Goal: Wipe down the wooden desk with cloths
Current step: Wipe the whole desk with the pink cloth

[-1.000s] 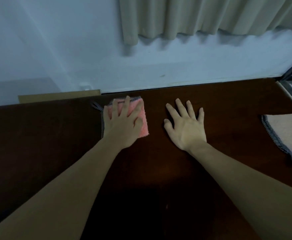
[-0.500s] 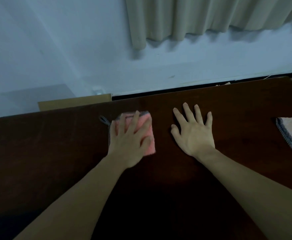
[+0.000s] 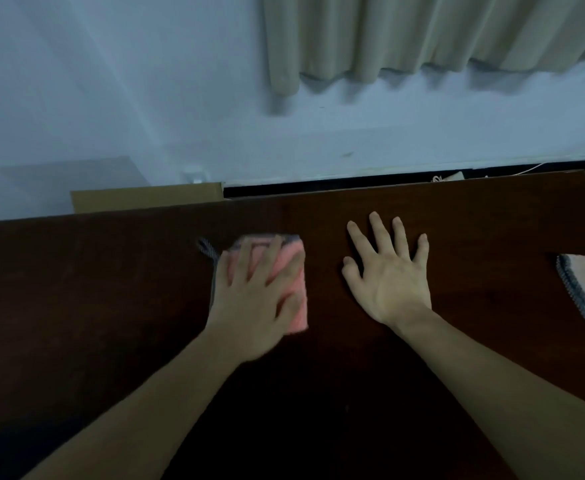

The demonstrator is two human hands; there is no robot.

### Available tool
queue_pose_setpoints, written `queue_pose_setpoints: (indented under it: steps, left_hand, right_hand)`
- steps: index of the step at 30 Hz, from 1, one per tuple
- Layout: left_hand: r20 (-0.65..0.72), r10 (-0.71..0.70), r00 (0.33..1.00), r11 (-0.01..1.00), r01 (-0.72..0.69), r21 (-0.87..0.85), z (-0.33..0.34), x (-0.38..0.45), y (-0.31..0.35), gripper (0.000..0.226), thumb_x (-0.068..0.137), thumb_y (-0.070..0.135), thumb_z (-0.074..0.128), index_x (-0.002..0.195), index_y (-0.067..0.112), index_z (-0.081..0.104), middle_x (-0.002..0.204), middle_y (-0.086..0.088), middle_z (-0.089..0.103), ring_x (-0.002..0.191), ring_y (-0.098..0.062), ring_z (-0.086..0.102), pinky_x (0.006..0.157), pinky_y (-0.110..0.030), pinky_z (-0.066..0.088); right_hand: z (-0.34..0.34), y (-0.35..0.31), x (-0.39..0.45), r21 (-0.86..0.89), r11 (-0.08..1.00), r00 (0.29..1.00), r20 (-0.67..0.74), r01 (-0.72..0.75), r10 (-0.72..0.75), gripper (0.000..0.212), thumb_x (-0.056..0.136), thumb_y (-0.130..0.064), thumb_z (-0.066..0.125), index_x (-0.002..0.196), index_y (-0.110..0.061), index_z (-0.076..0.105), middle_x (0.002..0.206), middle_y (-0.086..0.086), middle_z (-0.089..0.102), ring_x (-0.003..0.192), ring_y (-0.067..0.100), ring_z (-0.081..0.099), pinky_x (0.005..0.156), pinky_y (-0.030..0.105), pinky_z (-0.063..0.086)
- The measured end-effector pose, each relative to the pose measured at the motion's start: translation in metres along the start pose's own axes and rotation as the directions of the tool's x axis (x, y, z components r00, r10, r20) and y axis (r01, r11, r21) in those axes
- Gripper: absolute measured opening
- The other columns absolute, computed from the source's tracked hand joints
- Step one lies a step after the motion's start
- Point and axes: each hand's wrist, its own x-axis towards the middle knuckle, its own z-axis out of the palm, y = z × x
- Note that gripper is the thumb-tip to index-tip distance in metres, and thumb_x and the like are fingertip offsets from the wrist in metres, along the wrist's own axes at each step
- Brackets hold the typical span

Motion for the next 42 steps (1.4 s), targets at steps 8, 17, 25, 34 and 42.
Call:
queue_pose_setpoints:
  steps: [8,17,25,34,42]
  left_hand:
    - [-0.029,-0.035,0.999,0.999,0.036,0.018,-0.005,0.023,-0.033,0.07,0.085,0.07,-0.009,0.151,0.051,-0.024,0.168,0.005,-0.02,0.154,-0.037,-0.015,0.122,-0.064,-0.002]
    - [-0.073,-0.26,0.963,0.963,0.253,-0.092,-0.017,0.074,-0.048,0.062,0.104,0.059,0.015,0.158,0.044,-0.012,0.17,0.0,-0.011,0.154,-0.039,-0.01,0.12,-0.065,-0.004]
    - [0.054,-0.042,0.998,0.999,0.042,-0.013,0.004,-0.037,-0.017,0.067,0.085,0.067,-0.013,0.146,0.05,-0.036,0.163,0.005,-0.035,0.151,-0.035,-0.025,0.121,-0.061,-0.01]
    - [-0.037,-0.105,0.994,0.994,0.105,0.006,-0.002,0.002,-0.029,0.065,0.095,0.067,-0.001,0.155,0.047,-0.019,0.168,0.003,-0.021,0.154,-0.035,-0.015,0.122,-0.06,-0.005]
    - [-0.045,-0.145,0.988,0.989,0.143,-0.045,0.004,-0.014,-0.017,0.065,0.097,0.063,-0.001,0.156,0.045,-0.019,0.169,0.0,-0.018,0.154,-0.036,-0.014,0.123,-0.061,-0.002]
  right_hand:
    - [0.0,0.0,0.0,-0.014,1.0,1.0,-0.008,-0.015,0.015,0.067,0.097,-0.059,0.01,0.161,-0.04,0.003,0.171,0.0,-0.005,0.156,0.031,-0.01,0.121,0.063,-0.003]
    - [-0.001,-0.001,-0.001,0.0,1.0,1.0,-0.005,-0.015,0.015,0.063,0.102,-0.057,0.018,0.161,-0.041,0.003,0.17,-0.002,-0.007,0.156,0.029,-0.012,0.122,0.062,-0.005]
    - [0.0,-0.003,0.0,-0.012,1.0,1.0,-0.01,-0.028,0.027,0.063,0.101,-0.058,0.016,0.161,-0.041,0.004,0.171,-0.001,-0.004,0.156,0.03,-0.009,0.122,0.063,-0.002]
    - [-0.001,-0.002,-0.001,-0.03,0.999,0.999,-0.012,-0.038,0.037,0.063,0.102,-0.058,0.019,0.161,-0.042,0.005,0.171,-0.002,-0.005,0.156,0.029,-0.009,0.122,0.062,-0.002]
    - [-0.001,-0.002,-0.002,-0.004,0.999,0.999,-0.018,-0.031,0.031,0.062,0.102,-0.057,0.021,0.161,-0.041,0.008,0.171,-0.002,-0.003,0.156,0.03,-0.008,0.122,0.062,-0.003]
